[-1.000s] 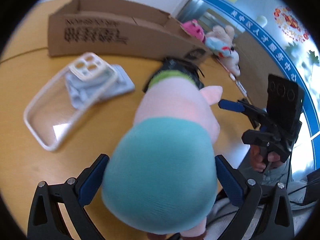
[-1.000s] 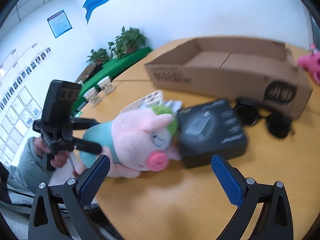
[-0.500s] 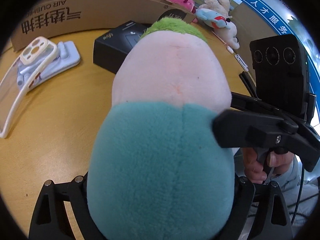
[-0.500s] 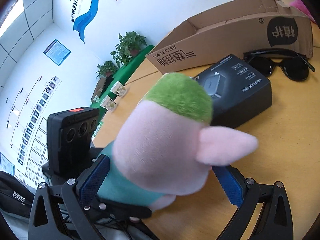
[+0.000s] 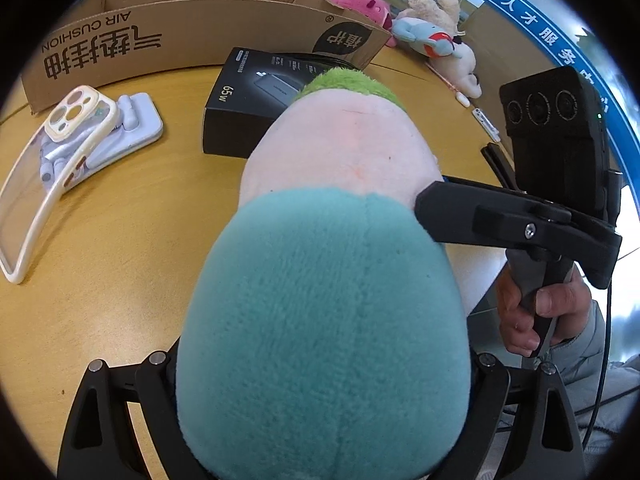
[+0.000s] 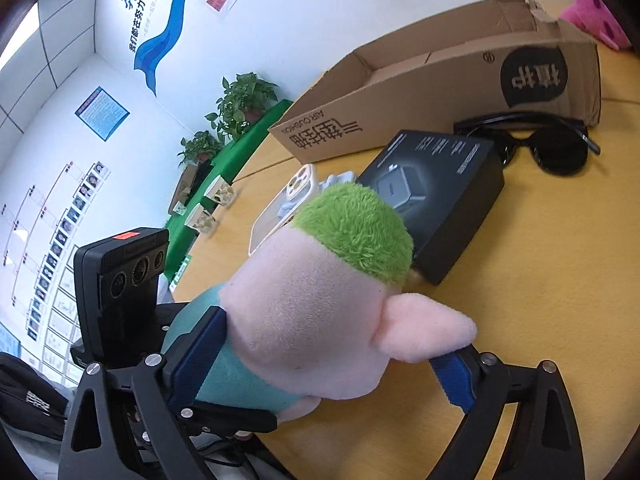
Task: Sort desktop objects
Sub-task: 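Lift the pig plush and carry it toward the cardboard box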
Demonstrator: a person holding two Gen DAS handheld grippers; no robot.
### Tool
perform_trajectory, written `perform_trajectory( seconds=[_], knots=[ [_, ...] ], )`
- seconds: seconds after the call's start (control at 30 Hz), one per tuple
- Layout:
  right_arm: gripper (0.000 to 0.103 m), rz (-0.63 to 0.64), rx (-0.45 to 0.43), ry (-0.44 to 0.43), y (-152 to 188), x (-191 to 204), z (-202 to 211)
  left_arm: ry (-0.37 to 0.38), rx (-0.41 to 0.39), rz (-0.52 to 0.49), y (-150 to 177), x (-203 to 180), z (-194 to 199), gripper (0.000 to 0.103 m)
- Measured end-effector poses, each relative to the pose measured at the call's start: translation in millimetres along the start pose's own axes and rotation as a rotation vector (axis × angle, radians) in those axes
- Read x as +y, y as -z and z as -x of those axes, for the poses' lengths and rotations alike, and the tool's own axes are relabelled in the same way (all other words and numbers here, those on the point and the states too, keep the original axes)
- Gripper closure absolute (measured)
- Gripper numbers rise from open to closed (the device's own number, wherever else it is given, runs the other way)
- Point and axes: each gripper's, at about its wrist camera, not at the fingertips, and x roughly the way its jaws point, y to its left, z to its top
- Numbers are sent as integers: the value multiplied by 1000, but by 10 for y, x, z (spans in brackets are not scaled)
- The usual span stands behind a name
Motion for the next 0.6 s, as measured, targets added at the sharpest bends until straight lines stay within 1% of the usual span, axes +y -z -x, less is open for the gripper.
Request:
perform_trajectory(
  seconds=[0.1,0.17,0.23,0.3,0.37,0.43,0.5,0.6],
  knots=[
    [7,-24,20,-34,47,-8,-47,8,-6,-8,71,18,4,10],
    [9,-49,29,-60,73,-5,-130,4,-17,-12,106,13,21,10],
    [9,-61,22,-58,98,10,-178,7,-29,-15,106,5,26,11],
    [11,-53,14,-59,96,30,-179,5,-41,-26,114,-2,63,14],
    [16,-43,5,-51,89,67,-163,-1,-60,-33,85,-26,125,13],
    [18,-23,-20,-40,53,148,-113,2,-90,-44,29,-53,219,13],
    [19,13,-53,-32,-38,252,-17,4,-140,-63,-80,-88,371,13],
    [21,97,-108,-17,-302,448,161,-2,-220,-95,-325,-123,614,14]
  ],
)
